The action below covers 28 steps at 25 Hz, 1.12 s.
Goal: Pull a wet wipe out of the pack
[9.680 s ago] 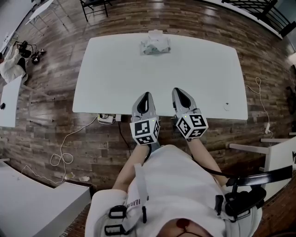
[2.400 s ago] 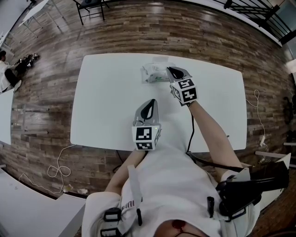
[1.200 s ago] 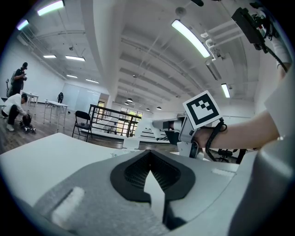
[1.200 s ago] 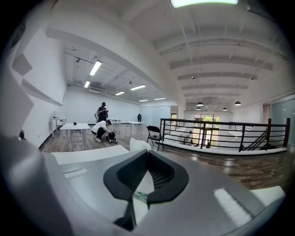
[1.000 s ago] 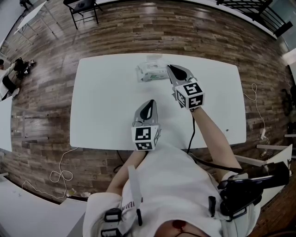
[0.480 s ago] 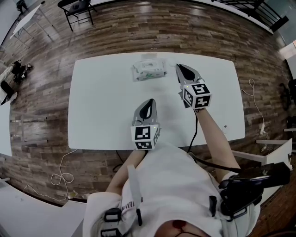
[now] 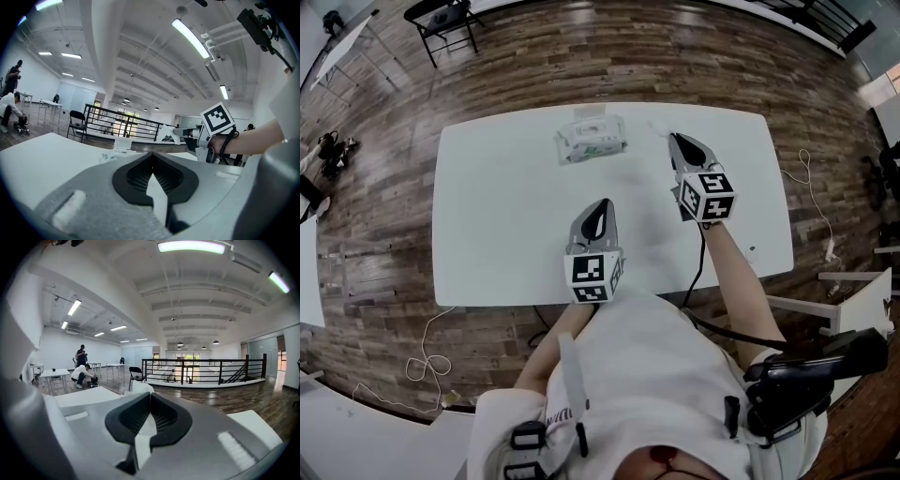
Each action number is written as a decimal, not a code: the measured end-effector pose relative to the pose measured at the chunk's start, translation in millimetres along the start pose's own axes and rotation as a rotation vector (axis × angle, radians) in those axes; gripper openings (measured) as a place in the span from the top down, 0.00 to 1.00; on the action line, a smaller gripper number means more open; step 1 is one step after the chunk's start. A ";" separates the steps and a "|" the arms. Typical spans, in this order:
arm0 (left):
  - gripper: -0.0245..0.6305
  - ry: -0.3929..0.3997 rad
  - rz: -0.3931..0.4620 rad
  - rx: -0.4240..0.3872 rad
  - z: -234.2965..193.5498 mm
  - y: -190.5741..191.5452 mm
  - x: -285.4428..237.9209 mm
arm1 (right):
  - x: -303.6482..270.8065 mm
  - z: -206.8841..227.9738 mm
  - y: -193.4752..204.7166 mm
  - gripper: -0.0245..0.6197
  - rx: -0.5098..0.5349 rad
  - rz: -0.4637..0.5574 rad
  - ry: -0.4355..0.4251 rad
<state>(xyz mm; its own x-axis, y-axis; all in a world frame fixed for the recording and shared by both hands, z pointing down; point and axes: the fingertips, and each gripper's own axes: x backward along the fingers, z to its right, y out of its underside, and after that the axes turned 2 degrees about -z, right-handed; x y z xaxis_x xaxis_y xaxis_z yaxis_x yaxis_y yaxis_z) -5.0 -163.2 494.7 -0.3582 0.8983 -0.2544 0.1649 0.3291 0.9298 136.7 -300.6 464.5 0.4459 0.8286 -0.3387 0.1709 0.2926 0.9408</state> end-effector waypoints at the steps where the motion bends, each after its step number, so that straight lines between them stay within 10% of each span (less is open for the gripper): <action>1: 0.96 0.003 -0.001 -0.002 1.5 0.3 -0.3 | 1.9 2.6 1.6 0.95 -0.003 -0.002 0.007; 28: 0.96 0.010 -0.012 -0.013 7.3 4.2 -0.3 | 33.7 -8.3 89.1 0.95 -0.044 -0.144 0.020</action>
<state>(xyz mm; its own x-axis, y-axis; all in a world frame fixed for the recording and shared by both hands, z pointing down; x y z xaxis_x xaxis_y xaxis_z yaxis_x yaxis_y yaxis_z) 2.5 -160.0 496.7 -0.3697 0.8911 -0.2632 0.1485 0.3363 0.9300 159.7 -242.7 537.0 0.4023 0.7855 -0.4703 0.1926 0.4296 0.8822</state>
